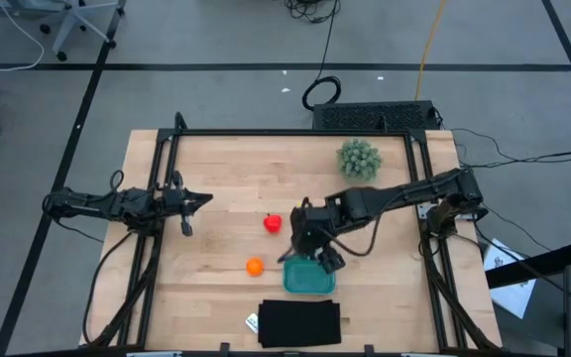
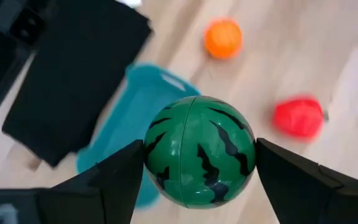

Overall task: Pick and placing Produce into tupperware
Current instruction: Put the watermelon toy into the green bin

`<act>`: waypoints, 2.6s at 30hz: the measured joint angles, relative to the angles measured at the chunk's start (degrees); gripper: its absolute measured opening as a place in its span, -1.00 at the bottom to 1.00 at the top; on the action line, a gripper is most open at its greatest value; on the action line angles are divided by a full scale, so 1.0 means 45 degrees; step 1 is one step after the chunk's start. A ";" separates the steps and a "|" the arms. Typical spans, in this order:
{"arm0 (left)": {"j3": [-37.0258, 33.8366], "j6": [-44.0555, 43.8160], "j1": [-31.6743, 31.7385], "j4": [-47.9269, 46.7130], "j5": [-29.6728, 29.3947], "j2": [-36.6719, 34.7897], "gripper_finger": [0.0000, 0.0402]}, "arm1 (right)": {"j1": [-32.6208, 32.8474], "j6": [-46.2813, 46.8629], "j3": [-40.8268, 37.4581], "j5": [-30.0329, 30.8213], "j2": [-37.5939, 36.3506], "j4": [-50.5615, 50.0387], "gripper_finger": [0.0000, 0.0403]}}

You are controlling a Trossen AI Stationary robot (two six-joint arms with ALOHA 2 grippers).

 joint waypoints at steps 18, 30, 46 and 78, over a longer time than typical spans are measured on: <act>0.0000 0.0000 0.0000 -0.0045 0.0005 0.0000 -0.88 | 0.0650 0.0323 -0.4408 0.0092 0.0025 0.5690 0.38; 0.0000 0.0000 0.0004 -0.0050 0.0005 0.0000 -0.88 | 0.1369 -0.2108 -0.5278 0.0150 0.0021 0.6813 0.38; 0.0000 0.0003 0.0004 -0.0077 0.0005 0.0000 -0.88 | 0.1363 -0.2473 -0.5713 0.0769 0.0403 0.8242 0.38; 0.0000 0.0028 0.0003 -0.0240 0.0114 0.0000 -0.88 | 0.1157 -0.2538 -0.7161 0.0767 0.0501 0.9693 0.38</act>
